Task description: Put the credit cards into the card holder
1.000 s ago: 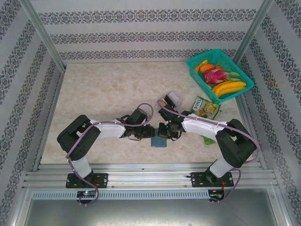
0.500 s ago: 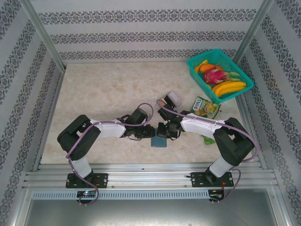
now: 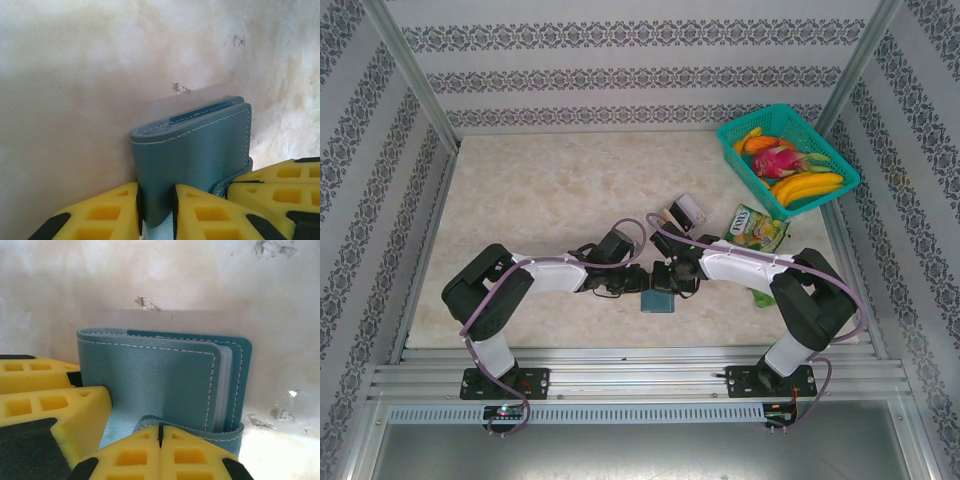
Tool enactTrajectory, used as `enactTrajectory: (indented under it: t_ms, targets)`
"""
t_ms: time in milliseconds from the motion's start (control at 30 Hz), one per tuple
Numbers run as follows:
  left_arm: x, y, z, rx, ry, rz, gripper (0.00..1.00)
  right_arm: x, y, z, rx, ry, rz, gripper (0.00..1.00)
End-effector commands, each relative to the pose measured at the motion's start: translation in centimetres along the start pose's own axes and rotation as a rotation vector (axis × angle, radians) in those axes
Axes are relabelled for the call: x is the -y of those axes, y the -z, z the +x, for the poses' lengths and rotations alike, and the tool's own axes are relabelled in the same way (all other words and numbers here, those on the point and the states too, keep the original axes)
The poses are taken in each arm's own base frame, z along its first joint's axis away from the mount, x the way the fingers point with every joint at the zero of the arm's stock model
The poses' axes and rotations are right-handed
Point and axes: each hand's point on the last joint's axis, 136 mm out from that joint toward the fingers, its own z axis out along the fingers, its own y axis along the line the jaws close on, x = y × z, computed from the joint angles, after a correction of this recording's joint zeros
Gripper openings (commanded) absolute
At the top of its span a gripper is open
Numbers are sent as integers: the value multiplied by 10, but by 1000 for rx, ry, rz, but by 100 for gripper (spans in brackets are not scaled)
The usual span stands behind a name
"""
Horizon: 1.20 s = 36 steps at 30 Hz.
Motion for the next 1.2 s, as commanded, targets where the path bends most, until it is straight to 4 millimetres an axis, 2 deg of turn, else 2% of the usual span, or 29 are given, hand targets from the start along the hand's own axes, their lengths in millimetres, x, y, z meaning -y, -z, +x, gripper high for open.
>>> enactTrajectory:
  t_ms: [0, 267, 400, 633, 767, 833, 900, 967, 1067, 1133, 1167]
  targets:
    - [-13, -18, 51, -166, 23, -40, 24, 9, -18, 21, -70, 59, 66, 2]
    - [-17, -19, 50, -155, 56, -52, 22, 28, -25, 35, -3, 167, 179, 0]
    - [-18, -20, 50, -148, 79, -53, 21, 32, -36, 41, 63, 213, 185, 0]
    - [-19, -20, 51, -132, 112, -40, 22, 37, -51, 52, 55, 248, 204, 0]
    - [-19, -18, 50, -122, 109, -42, 22, 43, -51, 53, 47, 298, 299, 0]
    - [-17, -16, 48, -114, 104, -32, 22, 38, -47, 49, 61, 301, 301, 0]
    - [-11, -12, 45, -102, 89, -18, 23, 24, -29, 38, 106, 303, 274, 0]
    - [-5, -6, 40, -78, 68, -3, 26, 10, 4, 20, 199, 305, 243, 1]
    - [8, 14, 26, -6, 27, 8, 33, -2, 67, -12, 409, 297, 164, 18]
    - [13, 33, 12, 73, -11, -21, 37, 12, 106, -34, 544, 265, 157, 42]
    - [14, 42, 6, 109, -28, -41, 39, 26, 116, -42, 588, 255, 186, 49]
